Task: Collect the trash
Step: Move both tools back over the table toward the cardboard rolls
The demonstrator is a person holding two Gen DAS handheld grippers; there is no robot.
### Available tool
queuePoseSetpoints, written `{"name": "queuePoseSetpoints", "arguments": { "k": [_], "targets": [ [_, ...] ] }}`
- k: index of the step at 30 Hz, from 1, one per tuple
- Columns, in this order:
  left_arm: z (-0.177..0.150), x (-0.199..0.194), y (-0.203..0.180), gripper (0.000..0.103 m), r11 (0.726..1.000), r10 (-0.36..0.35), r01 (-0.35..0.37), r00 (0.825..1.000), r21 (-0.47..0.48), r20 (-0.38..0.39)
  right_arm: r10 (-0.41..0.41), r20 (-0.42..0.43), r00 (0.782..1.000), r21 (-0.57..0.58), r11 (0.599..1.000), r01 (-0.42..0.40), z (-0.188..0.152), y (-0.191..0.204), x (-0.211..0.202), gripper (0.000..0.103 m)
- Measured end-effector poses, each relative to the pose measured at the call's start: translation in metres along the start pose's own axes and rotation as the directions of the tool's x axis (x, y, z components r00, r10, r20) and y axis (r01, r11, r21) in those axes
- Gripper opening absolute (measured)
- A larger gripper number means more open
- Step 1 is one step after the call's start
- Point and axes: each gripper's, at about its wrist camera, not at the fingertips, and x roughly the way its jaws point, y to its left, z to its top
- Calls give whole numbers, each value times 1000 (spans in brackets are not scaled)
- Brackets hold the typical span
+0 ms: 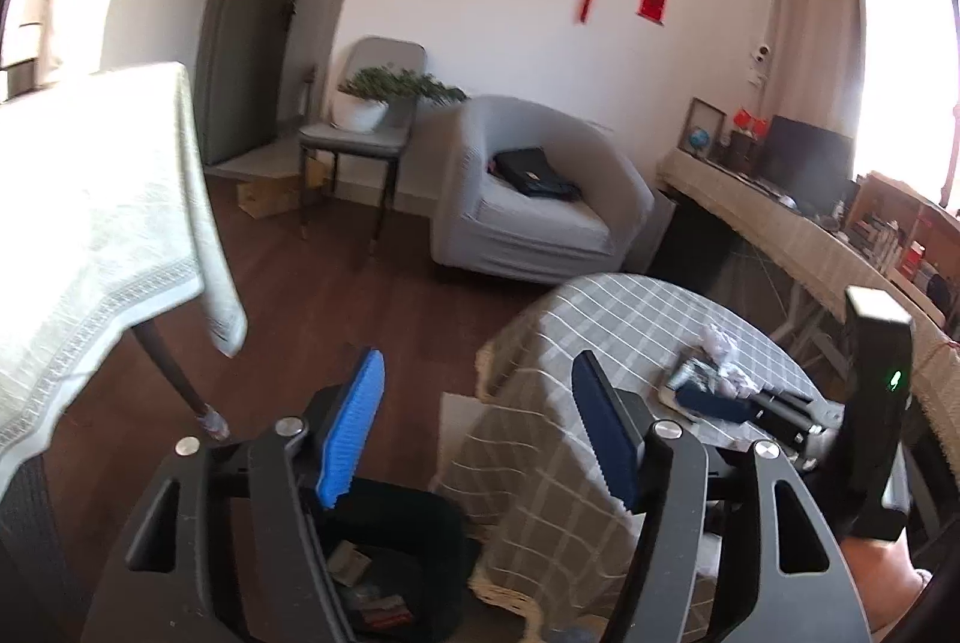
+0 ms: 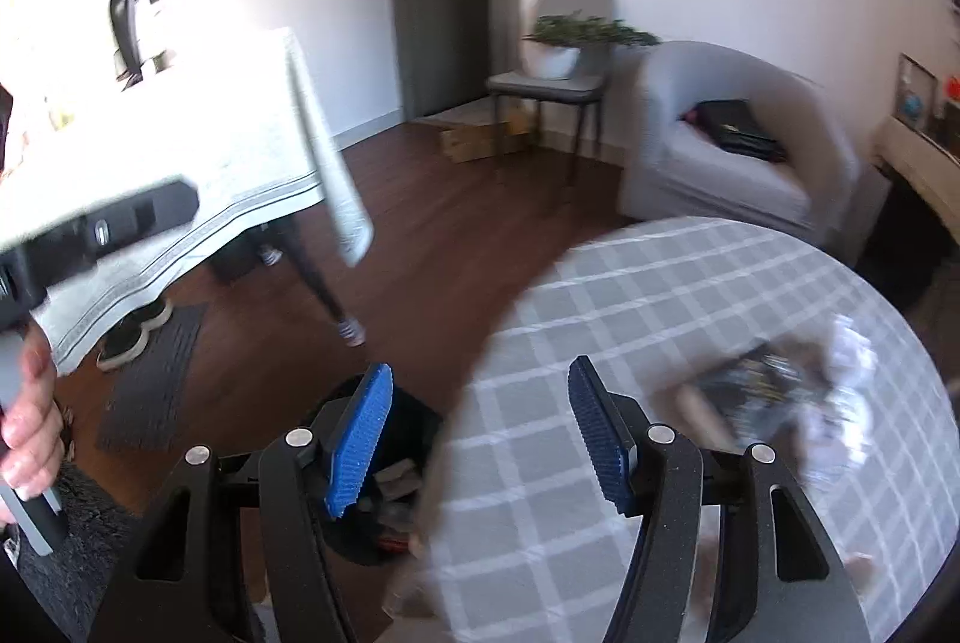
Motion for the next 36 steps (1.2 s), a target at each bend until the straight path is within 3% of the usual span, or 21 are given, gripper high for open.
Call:
{"name": "queuePoseSetpoints", "arguments": {
  "k": [10, 18, 23, 31, 36],
  "targets": [
    [-25, 34, -89, 73, 984, -99, 111, 991, 140, -88, -126, 19, 992, 115, 986, 123, -29, -91, -57, 62],
    [-53, 62, -148, 76, 958, -149, 184, 974, 218, -170, -174, 30, 984, 182, 969, 165, -48, -133, -90, 62],
    [-70, 79, -176, 79, 945, -185, 236, 957, 225, -224, -183, 3, 983, 214, 960, 178, -63, -154, -98, 68],
    [-94, 104, -210, 79, 931, -182, 261, 938, 254, -296, -172, -32, 985, 247, 953, 175, -88, -175, -107, 68],
    [-108, 120, -227, 79, 925, -140, 240, 936, 295, -322, -146, -55, 988, 253, 955, 156, -99, -180, -110, 68]
  ]
}}
